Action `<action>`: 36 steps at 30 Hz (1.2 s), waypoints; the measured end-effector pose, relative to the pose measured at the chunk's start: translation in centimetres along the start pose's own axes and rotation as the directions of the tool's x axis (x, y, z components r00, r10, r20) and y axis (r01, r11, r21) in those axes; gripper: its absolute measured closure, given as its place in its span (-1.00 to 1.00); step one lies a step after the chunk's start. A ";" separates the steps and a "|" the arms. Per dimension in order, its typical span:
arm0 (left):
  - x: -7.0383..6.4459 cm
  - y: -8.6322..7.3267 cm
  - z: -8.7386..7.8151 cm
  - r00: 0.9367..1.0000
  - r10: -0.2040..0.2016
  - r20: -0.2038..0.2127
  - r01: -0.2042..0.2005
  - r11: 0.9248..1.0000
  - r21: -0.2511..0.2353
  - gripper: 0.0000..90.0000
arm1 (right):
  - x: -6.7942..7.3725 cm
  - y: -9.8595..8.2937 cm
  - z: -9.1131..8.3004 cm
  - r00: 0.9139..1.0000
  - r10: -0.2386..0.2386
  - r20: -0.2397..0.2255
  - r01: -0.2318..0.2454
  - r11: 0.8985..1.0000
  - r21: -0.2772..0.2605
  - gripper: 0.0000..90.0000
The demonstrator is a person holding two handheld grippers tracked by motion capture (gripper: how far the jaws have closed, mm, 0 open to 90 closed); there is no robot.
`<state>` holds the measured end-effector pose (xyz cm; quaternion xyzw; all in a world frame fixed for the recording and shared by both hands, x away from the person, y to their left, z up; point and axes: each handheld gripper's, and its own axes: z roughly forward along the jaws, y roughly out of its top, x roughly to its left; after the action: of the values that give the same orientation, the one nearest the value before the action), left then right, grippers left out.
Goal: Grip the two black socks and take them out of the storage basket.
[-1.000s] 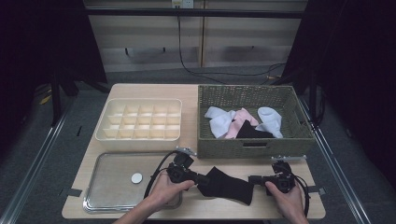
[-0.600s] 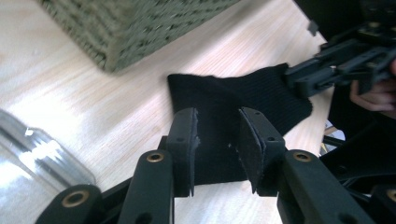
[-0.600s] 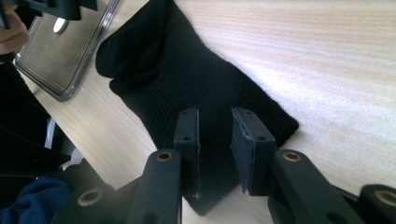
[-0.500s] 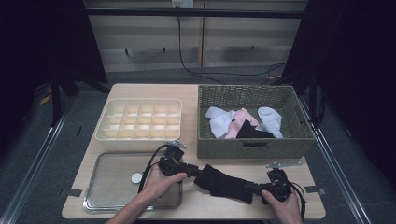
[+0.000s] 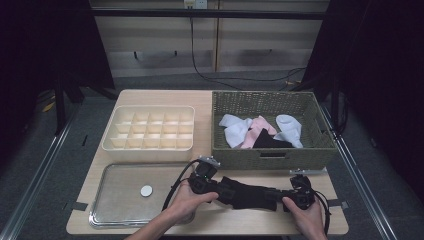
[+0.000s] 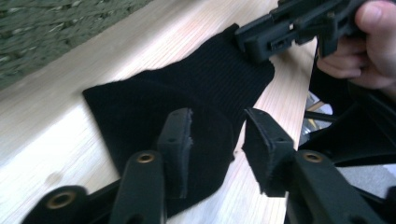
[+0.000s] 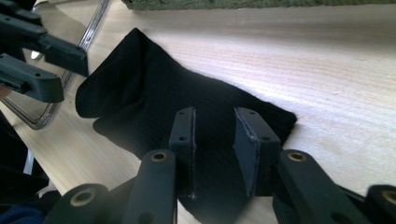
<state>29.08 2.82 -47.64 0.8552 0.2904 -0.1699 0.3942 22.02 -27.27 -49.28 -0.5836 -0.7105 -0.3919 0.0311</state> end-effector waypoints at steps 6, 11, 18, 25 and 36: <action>0.1 0.1 1.3 0.999 -0.008 -0.033 0.009 0.999 0.045 -0.01 | 0.0 0.0 0.2 1.000 0.000 -0.009 0.000 1.000 0.005 0.52; -0.2 -0.1 2.1 0.996 0.005 -0.084 -0.002 0.999 0.041 0.05 | 0.2 -0.1 0.1 1.000 -0.004 -0.007 0.004 1.000 -0.001 0.50; 0.6 -0.2 1.8 0.991 0.024 -0.134 -0.017 0.998 0.056 0.83 | 0.7 -0.7 0.0 0.999 -0.013 -0.034 0.014 1.000 0.009 0.49; 1.0 0.0 -0.5 0.999 -0.032 -0.016 0.031 0.999 -0.028 0.88 | 0.5 -0.7 0.3 1.000 -0.013 -0.027 0.014 0.999 0.029 0.56; 2.2 -2.2 -3.7 0.996 -0.090 -0.019 0.089 0.995 -0.045 0.82 | -1.8 -1.2 -1.9 1.000 0.008 0.010 -0.008 1.000 0.015 0.57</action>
<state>29.58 7.61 -47.75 0.8341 0.3363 -0.1720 0.4020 20.79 -29.81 -49.52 -0.5883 -0.7111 -0.3835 0.0335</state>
